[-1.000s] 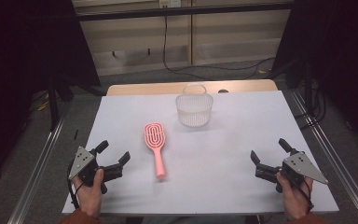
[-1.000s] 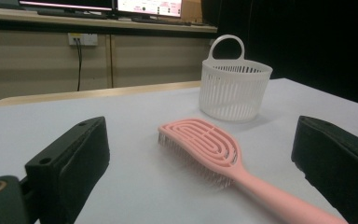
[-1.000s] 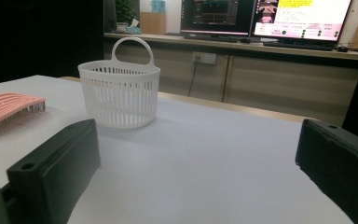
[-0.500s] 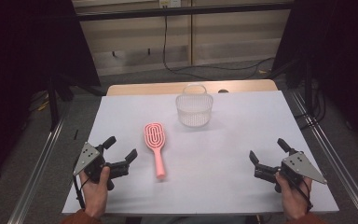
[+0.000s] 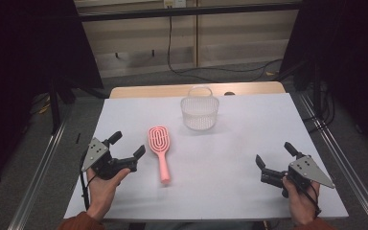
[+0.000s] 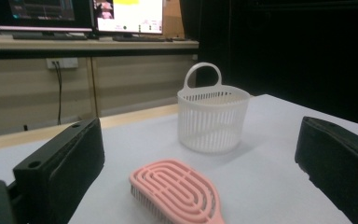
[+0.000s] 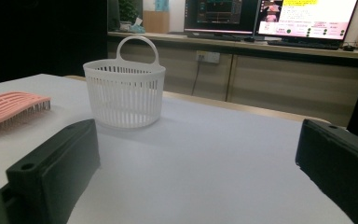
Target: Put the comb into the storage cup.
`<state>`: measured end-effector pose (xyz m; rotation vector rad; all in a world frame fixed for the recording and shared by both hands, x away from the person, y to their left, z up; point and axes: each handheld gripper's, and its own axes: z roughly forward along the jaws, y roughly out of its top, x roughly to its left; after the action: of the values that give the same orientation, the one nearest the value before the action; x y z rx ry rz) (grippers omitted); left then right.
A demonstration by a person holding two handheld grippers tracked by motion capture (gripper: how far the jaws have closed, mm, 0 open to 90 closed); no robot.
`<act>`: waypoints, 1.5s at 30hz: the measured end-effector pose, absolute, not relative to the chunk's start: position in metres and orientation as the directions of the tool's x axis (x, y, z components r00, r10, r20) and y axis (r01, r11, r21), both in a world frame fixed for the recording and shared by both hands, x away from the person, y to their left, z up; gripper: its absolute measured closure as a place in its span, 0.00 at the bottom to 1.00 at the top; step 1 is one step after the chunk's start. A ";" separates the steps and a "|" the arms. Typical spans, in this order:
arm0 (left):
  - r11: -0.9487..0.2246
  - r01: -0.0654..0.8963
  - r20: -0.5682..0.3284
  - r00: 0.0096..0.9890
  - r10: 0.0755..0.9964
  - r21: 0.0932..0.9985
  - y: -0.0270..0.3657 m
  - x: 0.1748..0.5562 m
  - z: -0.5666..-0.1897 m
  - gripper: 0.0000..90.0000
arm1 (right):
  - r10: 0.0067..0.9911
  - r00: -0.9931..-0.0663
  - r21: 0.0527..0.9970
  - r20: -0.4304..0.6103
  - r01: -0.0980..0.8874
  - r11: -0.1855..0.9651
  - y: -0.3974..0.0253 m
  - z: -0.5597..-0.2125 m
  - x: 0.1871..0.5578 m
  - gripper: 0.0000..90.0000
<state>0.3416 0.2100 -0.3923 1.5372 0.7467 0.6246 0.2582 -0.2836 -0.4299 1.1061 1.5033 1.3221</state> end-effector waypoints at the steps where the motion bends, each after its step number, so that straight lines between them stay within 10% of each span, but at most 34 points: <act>1: -0.036 0.100 -0.037 0.644 0.764 0.994 0.208 0.343 -0.394 0.03 | 0.962 -0.272 0.994 -0.033 0.088 0.059 -0.283 -0.430 0.258 0.00; 24: -0.021 0.127 -0.071 0.676 0.733 0.992 0.177 0.373 -0.396 0.09 | 0.958 -0.285 0.994 -0.036 0.086 0.063 -0.282 -0.430 0.257 0.00; 45: -0.008 0.130 -0.089 0.722 0.686 0.991 0.178 0.372 -0.402 0.67 | 0.955 -0.292 0.993 -0.039 0.093 0.069 -0.281 -0.431 0.258 0.00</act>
<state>0.3716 0.1783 -0.4017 1.5435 0.6897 0.4985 0.2582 -0.2811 -0.4306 1.0893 1.5279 1.3297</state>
